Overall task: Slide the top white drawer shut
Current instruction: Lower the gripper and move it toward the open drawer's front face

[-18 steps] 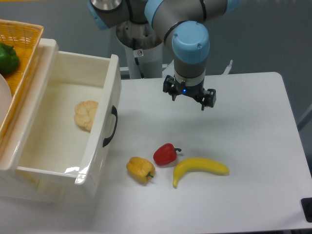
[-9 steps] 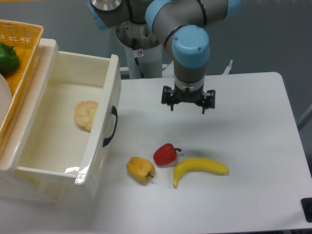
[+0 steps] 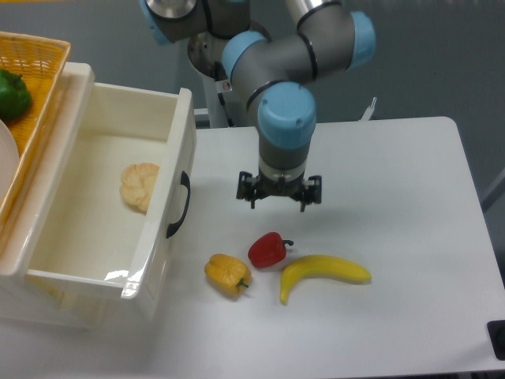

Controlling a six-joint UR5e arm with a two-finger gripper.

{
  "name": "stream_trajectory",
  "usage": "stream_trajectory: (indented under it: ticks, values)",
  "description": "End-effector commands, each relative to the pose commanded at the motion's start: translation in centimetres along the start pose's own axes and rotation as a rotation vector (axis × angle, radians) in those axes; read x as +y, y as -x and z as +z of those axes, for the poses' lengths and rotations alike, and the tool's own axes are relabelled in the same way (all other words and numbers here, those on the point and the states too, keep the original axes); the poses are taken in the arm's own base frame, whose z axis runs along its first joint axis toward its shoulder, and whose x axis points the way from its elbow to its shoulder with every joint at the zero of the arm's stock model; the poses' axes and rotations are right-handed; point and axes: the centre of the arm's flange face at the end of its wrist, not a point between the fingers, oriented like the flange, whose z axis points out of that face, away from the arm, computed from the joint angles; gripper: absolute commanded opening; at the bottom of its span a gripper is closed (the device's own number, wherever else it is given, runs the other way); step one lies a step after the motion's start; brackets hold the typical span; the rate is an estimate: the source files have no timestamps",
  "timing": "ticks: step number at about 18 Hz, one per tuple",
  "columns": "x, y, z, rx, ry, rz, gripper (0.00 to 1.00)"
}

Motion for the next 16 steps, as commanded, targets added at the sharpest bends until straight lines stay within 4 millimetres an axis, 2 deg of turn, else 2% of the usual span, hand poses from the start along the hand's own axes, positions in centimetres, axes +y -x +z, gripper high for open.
stream_trajectory:
  ticks: [4,13,16]
  values:
    - [-1.0,-1.0,1.0,0.058,-0.009,0.015,1.00]
    - [-1.5,-2.5,1.4,0.109,-0.025,0.029,1.00]
    - [-1.7,-3.6,2.2,0.111,-0.011,0.046,1.00]
